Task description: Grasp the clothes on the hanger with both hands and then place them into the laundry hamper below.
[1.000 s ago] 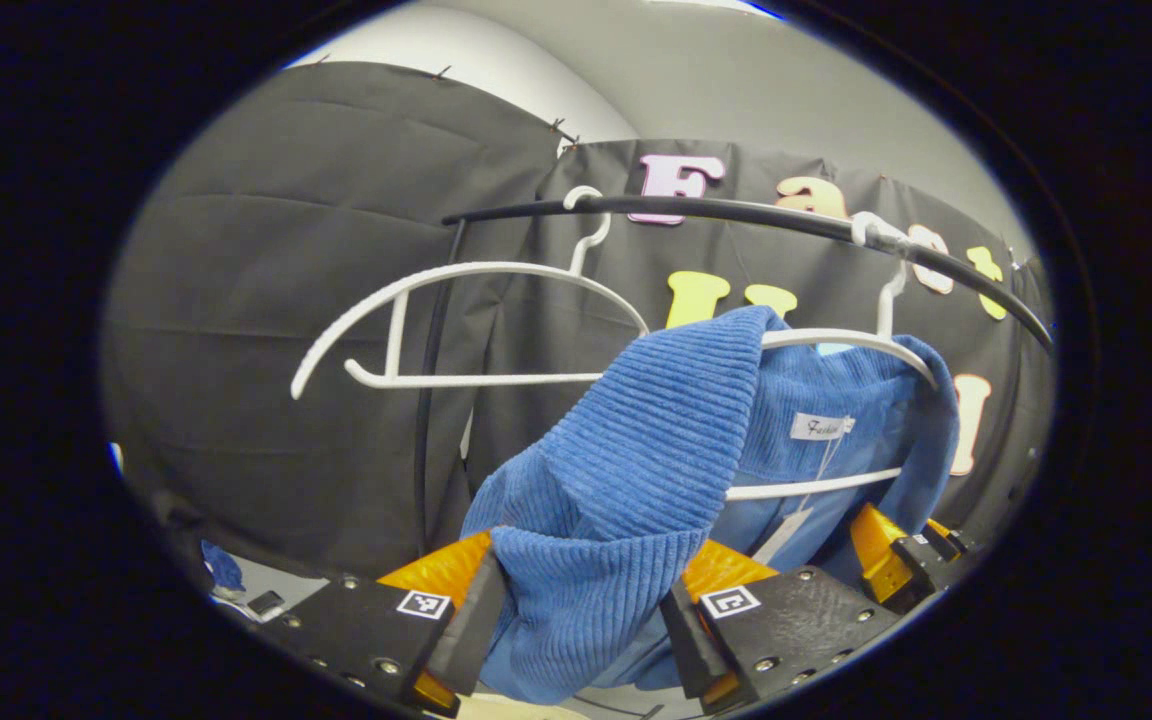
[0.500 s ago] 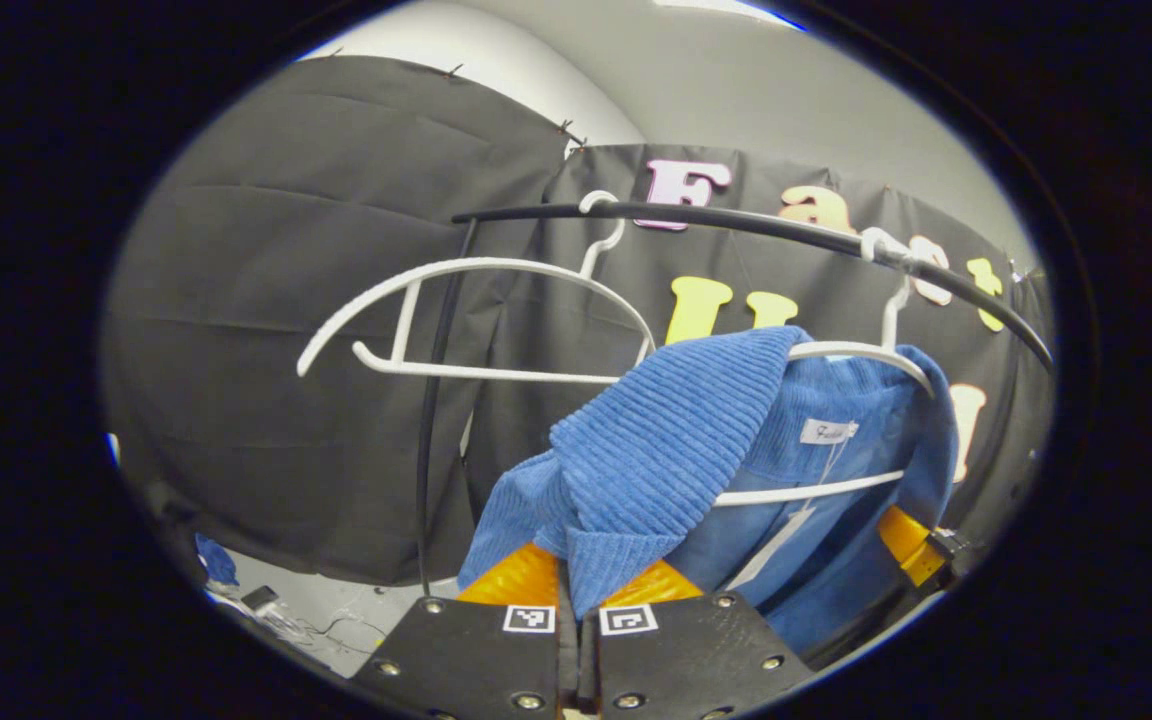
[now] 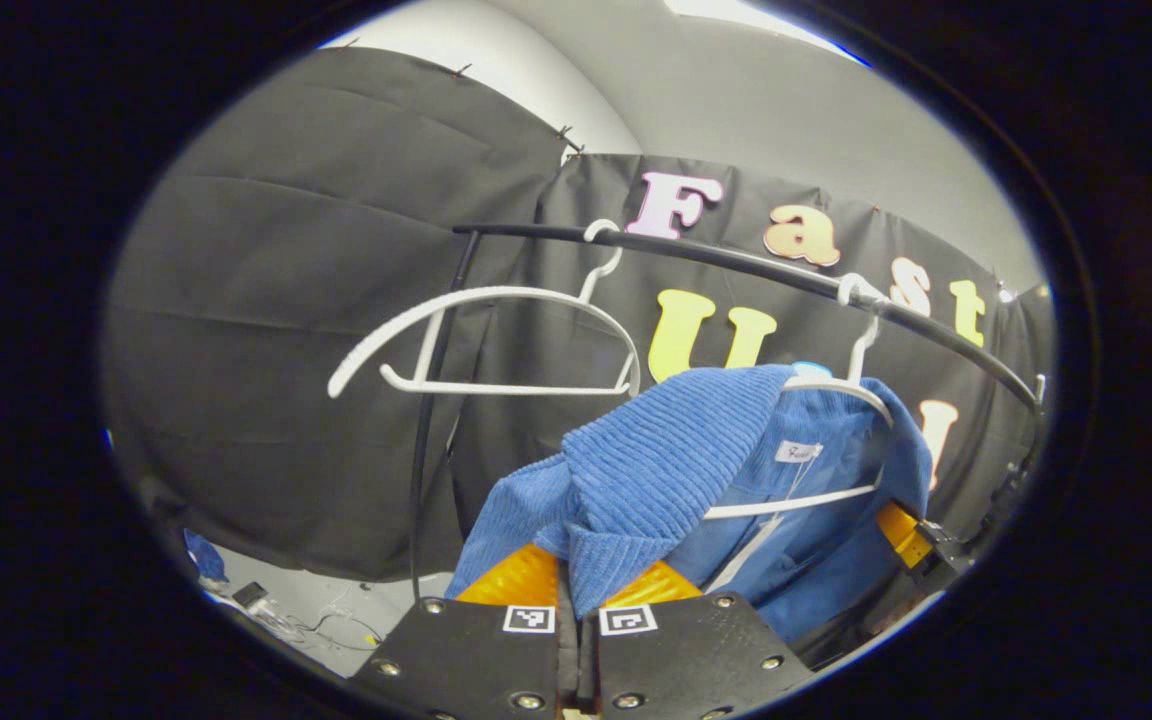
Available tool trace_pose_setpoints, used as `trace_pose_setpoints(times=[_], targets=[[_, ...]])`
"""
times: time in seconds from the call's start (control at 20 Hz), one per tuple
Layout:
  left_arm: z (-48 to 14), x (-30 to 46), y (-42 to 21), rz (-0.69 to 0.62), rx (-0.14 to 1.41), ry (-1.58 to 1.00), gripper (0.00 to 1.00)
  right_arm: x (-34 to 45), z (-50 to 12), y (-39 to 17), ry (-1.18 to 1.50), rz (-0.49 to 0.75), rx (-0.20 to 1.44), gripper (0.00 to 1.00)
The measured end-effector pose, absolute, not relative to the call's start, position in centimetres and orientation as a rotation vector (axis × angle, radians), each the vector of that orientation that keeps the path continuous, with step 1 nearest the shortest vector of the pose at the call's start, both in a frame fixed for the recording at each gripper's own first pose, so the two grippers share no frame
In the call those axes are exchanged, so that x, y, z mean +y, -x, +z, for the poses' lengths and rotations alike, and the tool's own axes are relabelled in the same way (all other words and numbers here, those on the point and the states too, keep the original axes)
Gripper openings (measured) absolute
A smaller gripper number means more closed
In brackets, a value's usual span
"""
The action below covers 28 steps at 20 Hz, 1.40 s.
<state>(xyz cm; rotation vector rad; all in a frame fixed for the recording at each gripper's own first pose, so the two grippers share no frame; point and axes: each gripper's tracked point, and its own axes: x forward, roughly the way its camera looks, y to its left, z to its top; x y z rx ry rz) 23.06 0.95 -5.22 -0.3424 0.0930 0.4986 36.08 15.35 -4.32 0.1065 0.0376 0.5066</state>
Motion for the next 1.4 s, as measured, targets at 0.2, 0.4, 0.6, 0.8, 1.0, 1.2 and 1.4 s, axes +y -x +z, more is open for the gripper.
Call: trace_pose_setpoints(times=[0.2,0.4,0.6,0.8,1.0,1.2,1.4], targets=[[-4.3,1.6,-22.0,0.479,0.105,0.361,0.01,14.5,-3.0,-37.3,-0.123,0.462,0.002,0.00],[-4.7,0.3,-21.8,0.370,0.172,0.348,0.02,14.1,-2.1,-38.2,-0.125,0.429,-0.042,0.00],[-4.3,-1.9,-19.2,0.262,0.219,0.347,0.02,14.0,-1.6,-38.4,-0.107,0.413,-0.062,0.00],[-3.4,-2.0,-18.4,0.210,0.226,0.377,0.02,13.8,-0.8,-39.0,-0.087,0.408,-0.097,0.00],[-0.3,0.3,-18.0,0.195,0.178,0.325,0.02,13.9,1.0,-40.1,-0.080,0.393,-0.164,0.00],[1.2,4.1,-18.7,0.259,0.156,0.209,0.01,14.3,1.2,-41.0,-0.042,0.382,-0.205,0.00],[1.7,6.0,-20.7,0.260,0.146,0.139,0.02,14.7,1.3,-41.9,-0.093,0.415,-0.202,0.00]])
